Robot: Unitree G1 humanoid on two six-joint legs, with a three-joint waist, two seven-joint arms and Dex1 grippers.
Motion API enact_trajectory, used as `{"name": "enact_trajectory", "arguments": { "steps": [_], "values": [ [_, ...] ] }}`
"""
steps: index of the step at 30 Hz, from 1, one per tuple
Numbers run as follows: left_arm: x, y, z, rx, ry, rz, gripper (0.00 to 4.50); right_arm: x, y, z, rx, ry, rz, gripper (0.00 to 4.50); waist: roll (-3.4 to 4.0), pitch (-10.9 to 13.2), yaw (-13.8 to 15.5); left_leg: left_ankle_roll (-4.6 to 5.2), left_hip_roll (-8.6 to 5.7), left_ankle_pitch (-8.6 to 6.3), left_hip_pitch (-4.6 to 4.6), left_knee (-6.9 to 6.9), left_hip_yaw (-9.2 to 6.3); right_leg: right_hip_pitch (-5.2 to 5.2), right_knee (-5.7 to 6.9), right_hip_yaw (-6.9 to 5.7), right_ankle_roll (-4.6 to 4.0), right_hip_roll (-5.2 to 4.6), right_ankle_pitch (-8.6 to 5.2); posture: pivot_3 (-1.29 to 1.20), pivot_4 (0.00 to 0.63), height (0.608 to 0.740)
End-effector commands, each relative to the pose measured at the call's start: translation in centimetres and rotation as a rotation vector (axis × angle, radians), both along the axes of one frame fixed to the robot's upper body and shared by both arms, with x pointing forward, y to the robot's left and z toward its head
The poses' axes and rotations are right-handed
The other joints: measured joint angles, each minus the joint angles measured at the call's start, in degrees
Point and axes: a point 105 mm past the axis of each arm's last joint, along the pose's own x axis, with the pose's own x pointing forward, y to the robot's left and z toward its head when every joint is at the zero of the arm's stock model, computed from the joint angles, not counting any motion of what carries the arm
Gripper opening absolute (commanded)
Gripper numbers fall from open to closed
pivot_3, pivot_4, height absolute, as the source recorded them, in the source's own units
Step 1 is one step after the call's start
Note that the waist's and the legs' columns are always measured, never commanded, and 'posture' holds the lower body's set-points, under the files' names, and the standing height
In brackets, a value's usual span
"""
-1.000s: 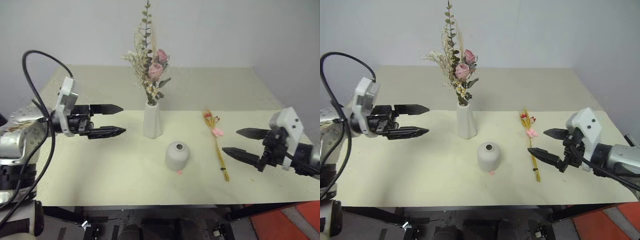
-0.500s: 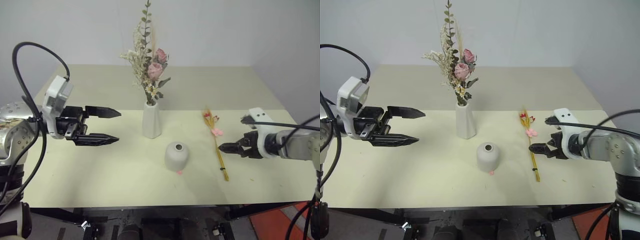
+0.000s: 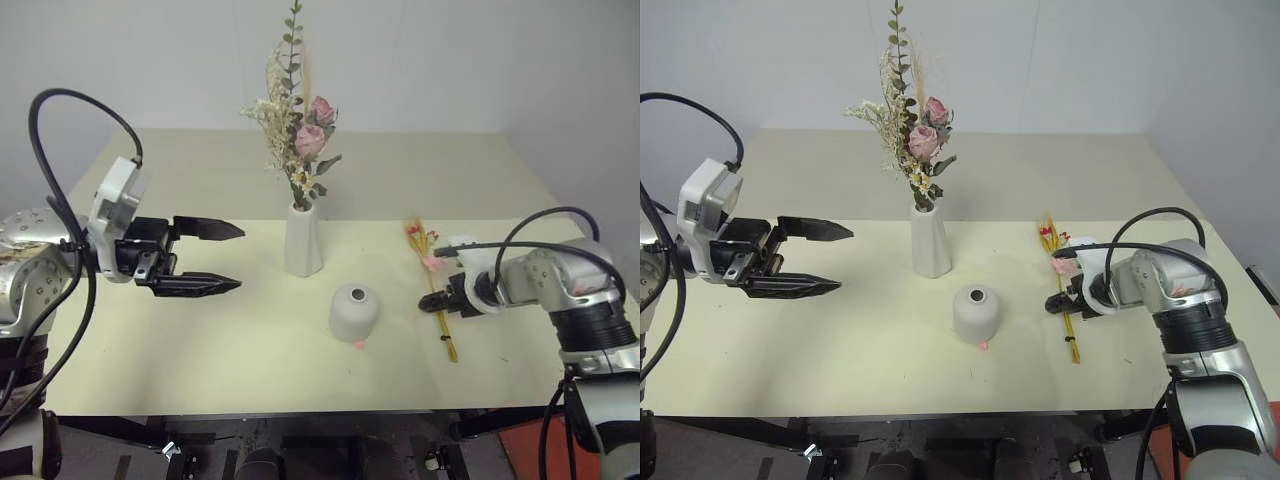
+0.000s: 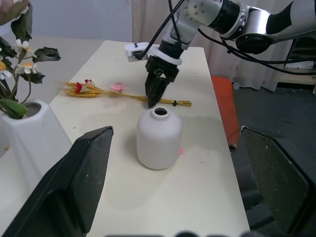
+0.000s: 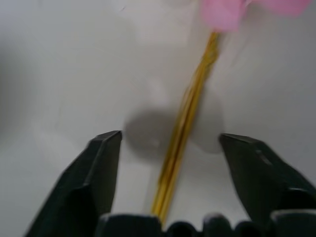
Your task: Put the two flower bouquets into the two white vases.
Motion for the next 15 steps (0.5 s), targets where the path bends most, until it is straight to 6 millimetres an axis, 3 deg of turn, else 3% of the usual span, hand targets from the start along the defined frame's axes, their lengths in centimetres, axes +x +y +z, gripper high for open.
{"name": "enact_trajectory", "arguments": {
  "steps": [1,7,13,15],
  "values": [
    [-0.5,-0.2,0.7,0.001,-0.037,-0.007,4.50,1.1,0.2,0.6,-0.007,-0.055,0.016,2.27,0.00,0.0,0.0,0.00,0.00,0.00,0.00,0.00,0.00,0.01,0.00,0.00,0.00,0.00,0.00,0.00,0.150,0.740],
    [-0.7,-0.1,0.6,0.002,-0.040,-0.002,4.50,1.2,0.7,0.2,0.013,-0.040,0.034,0.17,0.00,0.0,-1.0,0.00,0.01,0.00,0.06,0.00,-0.02,0.02,0.06,0.00,0.00,0.02,0.00,0.00,0.150,0.740],
    [-0.7,-0.3,0.7,0.003,-0.043,-0.002,4.50,1.3,0.4,0.7,0.026,-0.063,0.010,0.03,0.00,0.0,-1.4,0.00,0.01,0.00,0.06,-0.01,-0.02,0.02,0.05,0.00,0.00,0.01,0.00,0.00,0.150,0.740],
    [-0.6,-0.5,0.7,0.002,-0.044,-0.002,4.50,1.6,0.3,2.1,0.068,-0.143,-0.006,0.03,0.01,0.0,-1.4,0.00,0.01,0.00,0.06,-0.01,-0.02,0.02,0.06,0.01,0.00,0.01,0.00,0.00,0.150,0.740]
  ]
}}
